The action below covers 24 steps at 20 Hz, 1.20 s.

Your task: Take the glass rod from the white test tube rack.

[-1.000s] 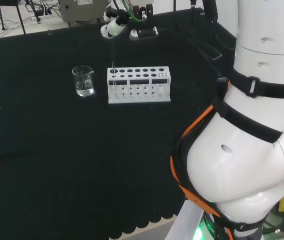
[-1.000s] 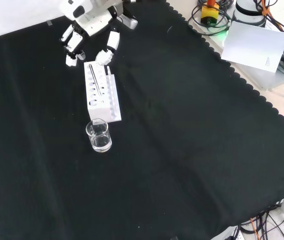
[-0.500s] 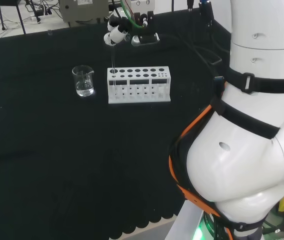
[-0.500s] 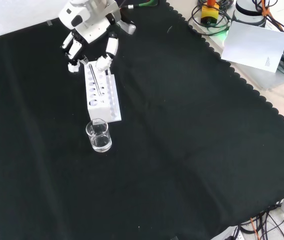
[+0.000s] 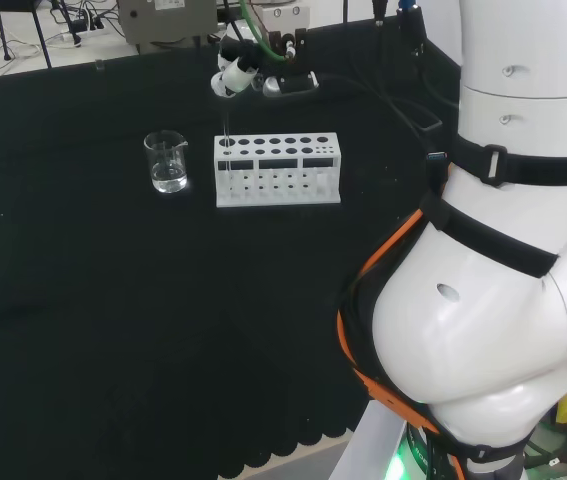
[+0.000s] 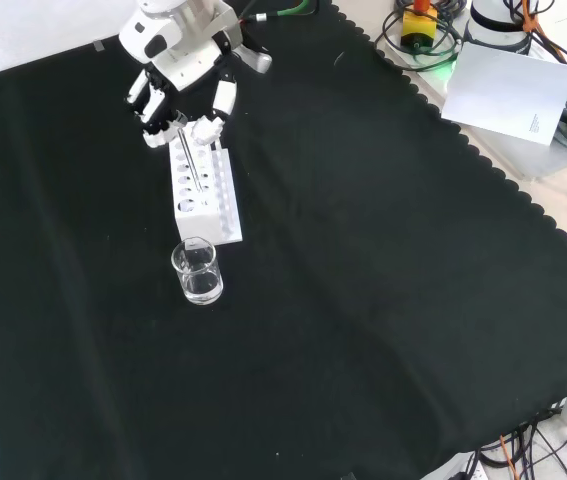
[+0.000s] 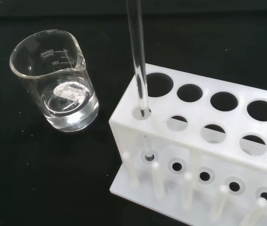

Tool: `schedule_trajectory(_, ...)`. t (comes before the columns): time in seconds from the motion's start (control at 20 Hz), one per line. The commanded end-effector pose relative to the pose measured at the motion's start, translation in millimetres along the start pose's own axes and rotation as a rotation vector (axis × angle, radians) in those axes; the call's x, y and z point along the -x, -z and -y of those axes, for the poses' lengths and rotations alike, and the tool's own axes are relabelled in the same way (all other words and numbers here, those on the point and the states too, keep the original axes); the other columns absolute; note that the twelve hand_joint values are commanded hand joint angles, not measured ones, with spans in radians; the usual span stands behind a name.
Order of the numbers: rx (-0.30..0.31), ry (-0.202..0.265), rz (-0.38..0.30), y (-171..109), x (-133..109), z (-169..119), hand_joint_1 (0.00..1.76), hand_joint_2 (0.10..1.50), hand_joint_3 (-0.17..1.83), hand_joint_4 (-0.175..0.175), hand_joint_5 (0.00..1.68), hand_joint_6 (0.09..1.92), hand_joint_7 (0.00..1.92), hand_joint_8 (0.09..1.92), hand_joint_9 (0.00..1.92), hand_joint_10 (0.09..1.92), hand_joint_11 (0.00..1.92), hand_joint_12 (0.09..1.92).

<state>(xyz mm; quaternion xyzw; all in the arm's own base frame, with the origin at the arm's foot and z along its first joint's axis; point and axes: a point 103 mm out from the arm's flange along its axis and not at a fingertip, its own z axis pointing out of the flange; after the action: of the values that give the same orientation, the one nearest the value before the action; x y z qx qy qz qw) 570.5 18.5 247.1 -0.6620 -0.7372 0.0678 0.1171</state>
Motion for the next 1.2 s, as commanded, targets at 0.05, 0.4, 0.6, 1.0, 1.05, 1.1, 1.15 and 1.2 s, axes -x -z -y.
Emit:
schedule_trajectory(0.05,0.005,0.009,0.001,1.1,-6.3,0.2,0.82,0.93,0.52,-0.175,0.47,0.89,0.98,0.91,1.22,0.88,0.42,1.36)
schedule_trajectory(0.4,0.006,0.015,0.001,1.5,-11.9,-0.6,0.88,0.9,0.58,-0.175,0.51,0.92,1.01,0.9,1.27,0.88,0.46,1.34)
schedule_trajectory(0.6,0.016,0.023,-0.001,2.6,-17.8,-3.1,0.96,0.86,0.64,-0.175,0.61,0.93,1.05,0.89,1.33,0.88,0.57,1.3)
schedule_trajectory(1.0,0.083,0.028,0.005,-2.3,-29.6,-7.1,1.25,0.91,0.38,-0.175,0.93,0.98,1.18,0.91,1.54,0.87,1.07,1.12)
schedule_trajectory(1.05,0.097,0.028,0.001,-1.3,-30.0,-6.6,1.27,0.85,0.47,-0.175,0.96,0.96,1.19,0.92,1.56,0.87,1.15,1.06)
schedule_trajectory(1.1,0.109,0.027,-0.003,0.4,-30.4,-5.8,1.28,0.78,0.58,-0.175,0.99,0.94,1.21,0.93,1.58,0.86,1.2,1.02)
schedule_trajectory(1.15,0.129,0.027,-0.009,3.2,-30.8,-4.1,1.29,0.72,0.68,-0.175,1.02,0.94,1.23,0.95,1.6,0.86,1.24,0.97)
schedule_trajectory(1.2,0.167,0.028,-0.024,10.0,-31.5,0.0,1.3,0.65,0.79,-0.175,1.05,0.94,1.25,0.97,1.62,0.85,1.28,0.91)
